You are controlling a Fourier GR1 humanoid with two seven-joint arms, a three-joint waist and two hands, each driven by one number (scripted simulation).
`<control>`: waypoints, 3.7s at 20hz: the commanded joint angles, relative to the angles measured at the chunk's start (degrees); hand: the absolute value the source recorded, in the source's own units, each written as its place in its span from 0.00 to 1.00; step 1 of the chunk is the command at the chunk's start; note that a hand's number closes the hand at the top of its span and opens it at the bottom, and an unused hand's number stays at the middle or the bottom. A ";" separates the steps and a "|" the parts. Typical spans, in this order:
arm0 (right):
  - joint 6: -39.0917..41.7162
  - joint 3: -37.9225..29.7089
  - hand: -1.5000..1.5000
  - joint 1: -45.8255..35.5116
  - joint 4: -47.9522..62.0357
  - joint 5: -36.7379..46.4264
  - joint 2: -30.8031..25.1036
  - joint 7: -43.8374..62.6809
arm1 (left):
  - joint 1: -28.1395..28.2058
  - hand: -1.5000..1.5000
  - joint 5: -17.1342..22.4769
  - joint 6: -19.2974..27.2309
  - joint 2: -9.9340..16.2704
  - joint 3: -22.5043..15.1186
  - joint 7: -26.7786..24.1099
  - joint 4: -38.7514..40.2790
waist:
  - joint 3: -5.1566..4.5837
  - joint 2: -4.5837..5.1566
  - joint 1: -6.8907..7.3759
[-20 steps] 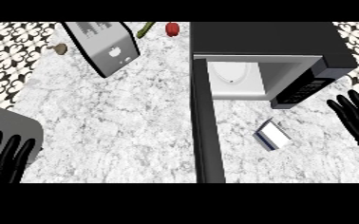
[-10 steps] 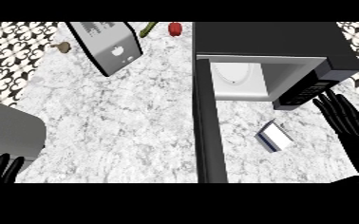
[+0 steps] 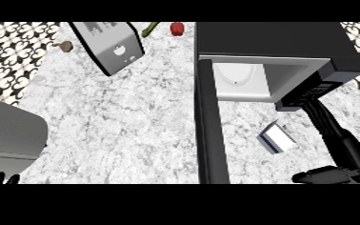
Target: Pick up the milk, place it into the microwave and close the microwave
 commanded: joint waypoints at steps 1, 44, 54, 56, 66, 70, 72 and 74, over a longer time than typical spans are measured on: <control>-1.78 -0.06 0.00 -1.60 10.05 4.53 -0.63 -7.64 | 6.18 0.00 8.57 -3.00 -0.39 1.54 -0.93 -7.93 | -0.01 -0.08 0.22; -9.33 3.24 1.00 -23.13 56.88 10.40 3.01 -39.58 | 13.18 0.00 12.30 -12.37 0.19 5.81 -11.15 -2.13 | 0.21 0.59 -0.23; -24.12 -0.49 1.00 -23.48 54.88 7.48 10.20 -34.99 | 16.79 0.00 17.79 -12.37 2.36 9.46 -9.44 -4.91 | 0.01 0.18 -0.96; -22.13 -2.17 1.00 -27.35 56.04 6.62 5.61 -32.18 | 17.75 0.00 18.13 -15.52 3.05 11.38 -12.36 -1.73 | 0.02 0.20 -0.13; -25.53 -2.88 1.00 -37.87 56.61 6.79 4.92 -23.92 | 13.19 0.00 19.04 -11.96 4.02 11.13 -8.05 -1.94 | -0.03 0.33 -0.66; -26.27 -3.77 1.00 -42.60 60.42 7.01 2.87 -21.64 | 12.78 0.00 18.22 -13.53 4.28 11.78 -9.26 0.27 | 0.02 0.59 0.48; -27.73 -3.43 1.00 -43.55 60.64 7.46 3.03 -20.89 | 11.70 0.00 17.02 -10.51 2.55 8.87 -6.60 -2.18 | 0.03 0.70 0.08; -26.08 -4.24 1.00 -45.72 61.72 6.78 0.57 -18.63 | 10.71 0.00 16.96 -12.91 3.77 9.72 -8.65 -0.10 | 0.05 0.83 0.84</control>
